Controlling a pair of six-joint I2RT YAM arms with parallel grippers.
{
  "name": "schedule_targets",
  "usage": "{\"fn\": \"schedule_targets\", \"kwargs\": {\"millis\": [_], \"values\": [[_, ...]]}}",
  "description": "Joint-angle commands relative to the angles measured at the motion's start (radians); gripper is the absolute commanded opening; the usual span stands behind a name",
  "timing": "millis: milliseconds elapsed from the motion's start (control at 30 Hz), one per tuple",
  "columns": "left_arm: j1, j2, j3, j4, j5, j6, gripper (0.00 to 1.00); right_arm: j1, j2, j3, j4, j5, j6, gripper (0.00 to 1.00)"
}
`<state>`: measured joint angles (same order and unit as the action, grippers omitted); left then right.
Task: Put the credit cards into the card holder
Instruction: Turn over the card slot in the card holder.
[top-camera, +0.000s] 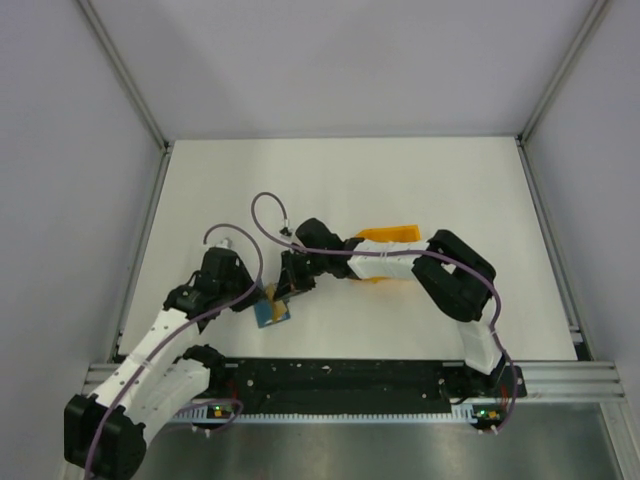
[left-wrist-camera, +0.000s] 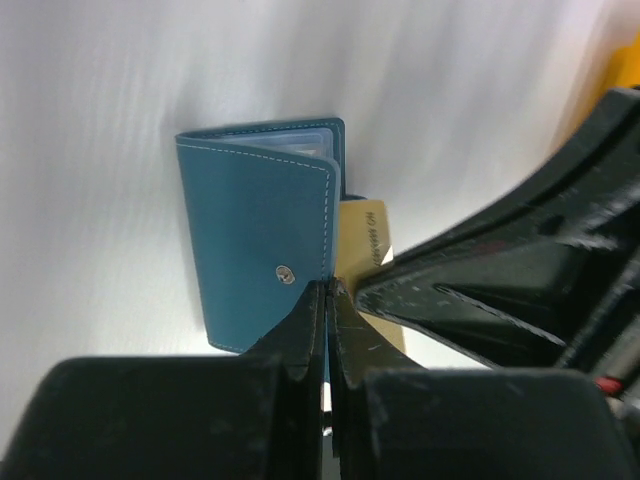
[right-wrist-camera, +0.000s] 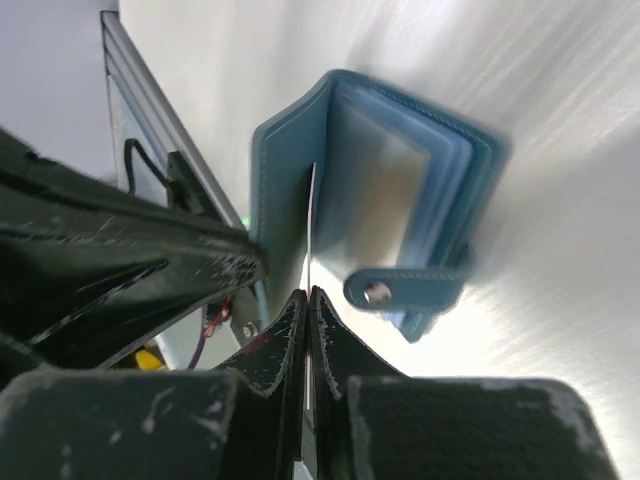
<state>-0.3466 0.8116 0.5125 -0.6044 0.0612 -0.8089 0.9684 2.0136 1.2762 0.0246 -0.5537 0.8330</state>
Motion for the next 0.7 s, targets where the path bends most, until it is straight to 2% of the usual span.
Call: {"fn": "schedule_targets", "kwargs": {"millis": [0, 200, 333, 467, 667], "values": [[0.004, -0.028, -0.002, 0.109, 0.113, 0.036, 0.00, 0.015, 0.008, 0.052, -0.075, 0.099, -0.055, 0.00], [0.003, -0.012, -0.040, 0.273, 0.268, 0.008, 0.00, 0.013, -0.041, 0.031, -0.253, 0.337, -0.161, 0.00], [0.003, 0.004, -0.065, 0.339, 0.304, 0.004, 0.00, 0.006, -0.096, -0.020, -0.307, 0.440, -0.202, 0.00], [0.004, -0.012, -0.045, 0.269, 0.266, 0.043, 0.00, 0.004, -0.115, -0.028, -0.318, 0.463, -0.215, 0.00], [0.004, -0.017, 0.004, 0.043, 0.088, 0.070, 0.00, 0.010, -0.118, 0.017, -0.319, 0.430, -0.224, 0.00]]}}
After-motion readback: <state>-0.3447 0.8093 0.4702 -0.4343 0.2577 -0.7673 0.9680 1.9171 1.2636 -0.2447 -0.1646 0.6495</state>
